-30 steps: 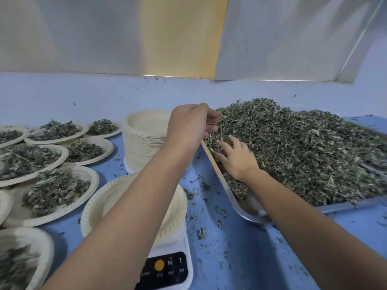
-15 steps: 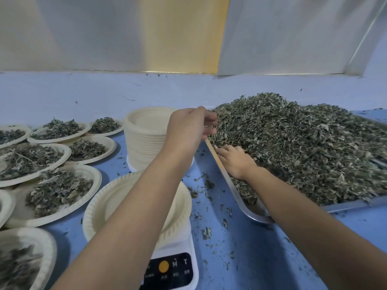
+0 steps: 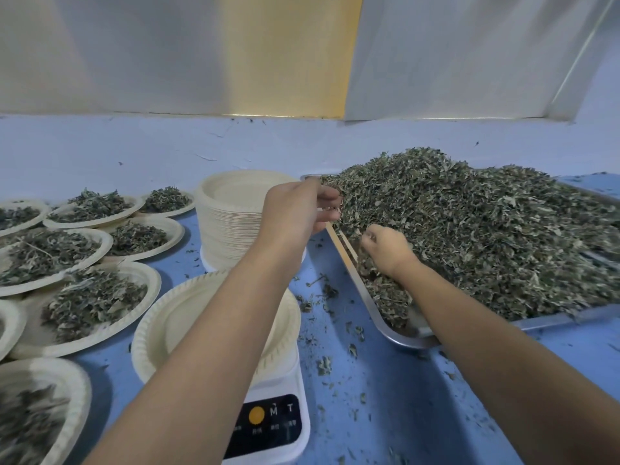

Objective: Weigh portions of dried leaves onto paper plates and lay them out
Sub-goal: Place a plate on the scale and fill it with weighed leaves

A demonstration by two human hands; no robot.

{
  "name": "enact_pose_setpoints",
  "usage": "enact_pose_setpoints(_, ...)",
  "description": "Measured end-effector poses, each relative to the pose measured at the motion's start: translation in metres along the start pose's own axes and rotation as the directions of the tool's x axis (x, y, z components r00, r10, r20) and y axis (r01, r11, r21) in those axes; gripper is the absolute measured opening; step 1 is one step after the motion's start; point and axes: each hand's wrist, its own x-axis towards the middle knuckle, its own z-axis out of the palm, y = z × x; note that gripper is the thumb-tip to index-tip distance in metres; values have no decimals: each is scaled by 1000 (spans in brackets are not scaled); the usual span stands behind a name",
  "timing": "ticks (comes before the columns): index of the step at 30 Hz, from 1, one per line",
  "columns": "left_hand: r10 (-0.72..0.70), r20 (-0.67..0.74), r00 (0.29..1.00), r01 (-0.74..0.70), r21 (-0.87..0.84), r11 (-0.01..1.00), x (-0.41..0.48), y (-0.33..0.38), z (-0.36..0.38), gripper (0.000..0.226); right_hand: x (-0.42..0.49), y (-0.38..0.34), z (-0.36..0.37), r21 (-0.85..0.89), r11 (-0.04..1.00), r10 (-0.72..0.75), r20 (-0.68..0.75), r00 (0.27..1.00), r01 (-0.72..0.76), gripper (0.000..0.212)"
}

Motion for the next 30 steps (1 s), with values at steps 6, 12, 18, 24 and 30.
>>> enact_pose_setpoints(6,-87,-21,996,86,-56,995,0,-8,0,27,-9,-3,-28,653,721,327,-25,945,-232,30)
enact_pose_setpoints(12,-190,-90,978,177,-135,975,0,-15,-5,23,-23,-47,-50,939,221,242,209,948,-264,28)
enact_pose_setpoints(18,-231,-105,967,187,-321,928,-9,-11,-32,24,-50,-123,-49,981,85,-63,180,982,-175,31)
enact_pose_setpoints(24,-173,-222,960,107,-281,954,-15,-11,-73,25,-80,-173,-17,954,290,-177,138,974,-82,23)
enact_pose_setpoints(30,-89,-310,947,26,-201,979,-21,-15,-110,29,-97,-193,12,770,609,-275,-22,961,191,24)
